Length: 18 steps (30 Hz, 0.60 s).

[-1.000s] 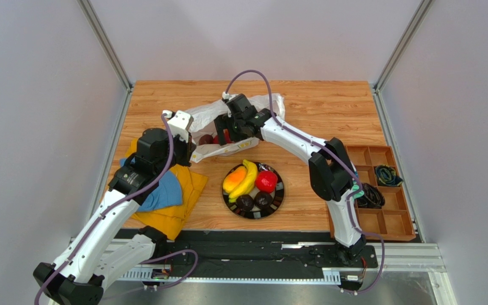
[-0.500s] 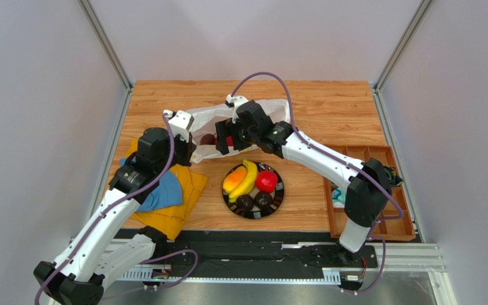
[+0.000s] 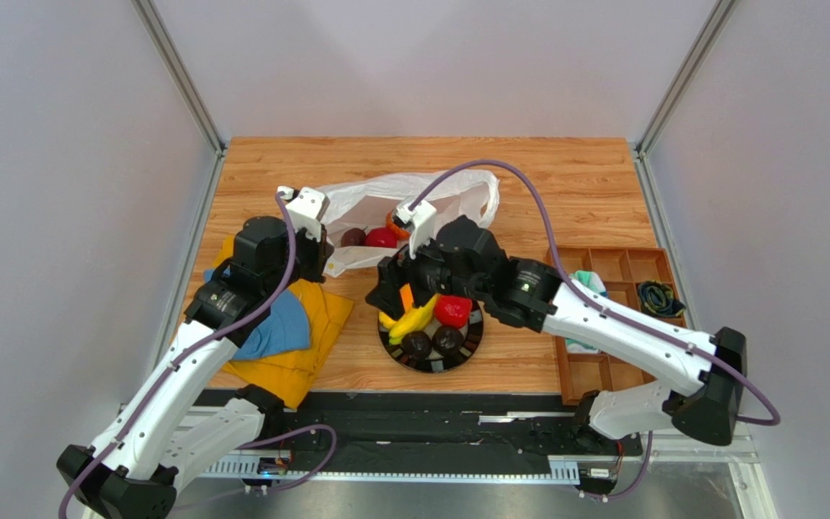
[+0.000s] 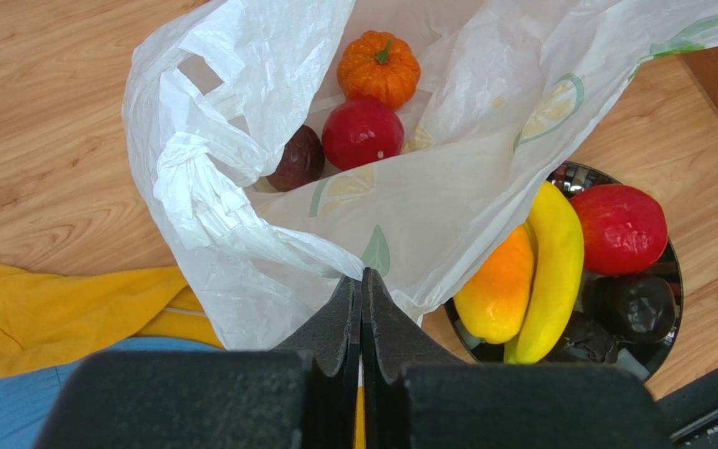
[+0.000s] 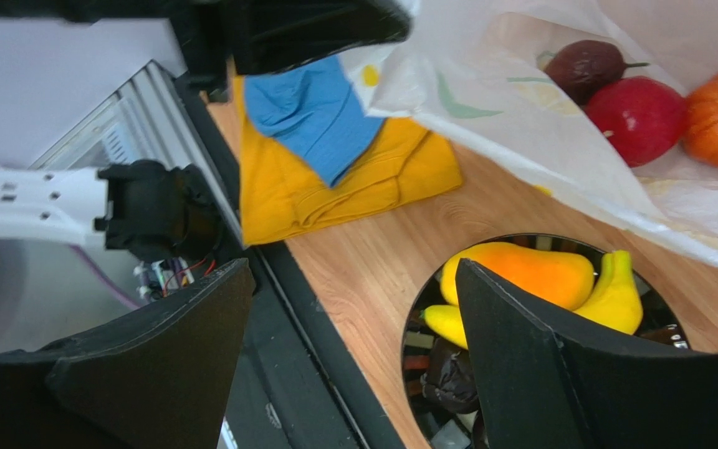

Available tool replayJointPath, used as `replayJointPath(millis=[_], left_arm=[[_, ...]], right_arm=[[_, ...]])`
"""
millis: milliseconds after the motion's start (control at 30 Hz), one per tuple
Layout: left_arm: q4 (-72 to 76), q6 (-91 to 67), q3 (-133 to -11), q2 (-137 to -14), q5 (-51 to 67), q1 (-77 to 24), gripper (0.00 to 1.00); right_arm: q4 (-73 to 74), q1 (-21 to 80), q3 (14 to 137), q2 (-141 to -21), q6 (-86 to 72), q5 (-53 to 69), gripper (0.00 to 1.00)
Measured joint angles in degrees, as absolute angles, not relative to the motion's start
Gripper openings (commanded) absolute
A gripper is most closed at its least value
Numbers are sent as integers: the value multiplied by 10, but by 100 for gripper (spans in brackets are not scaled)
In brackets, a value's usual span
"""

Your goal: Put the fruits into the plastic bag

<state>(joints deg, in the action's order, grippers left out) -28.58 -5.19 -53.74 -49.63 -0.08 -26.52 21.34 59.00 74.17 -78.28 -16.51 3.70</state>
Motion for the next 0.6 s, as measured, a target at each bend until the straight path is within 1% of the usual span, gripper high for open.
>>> replayJointPath(millis=[167,367,533,600], left_arm=[[-286,-52,-537,-496,-1,-265,0],[-286,-52,-537,-496,-1,-265,0],[-286,-52,-537,-496,-1,-265,0],[-286,-52,-538,-496,-1,-265,0]], right_arm=[[212,604,674,-718,-160,55,82],[261,595,625,-715,-177,36,82],[298,536,583,-716,-216,29,84],[309,501,571,-717,-231,24,87]])
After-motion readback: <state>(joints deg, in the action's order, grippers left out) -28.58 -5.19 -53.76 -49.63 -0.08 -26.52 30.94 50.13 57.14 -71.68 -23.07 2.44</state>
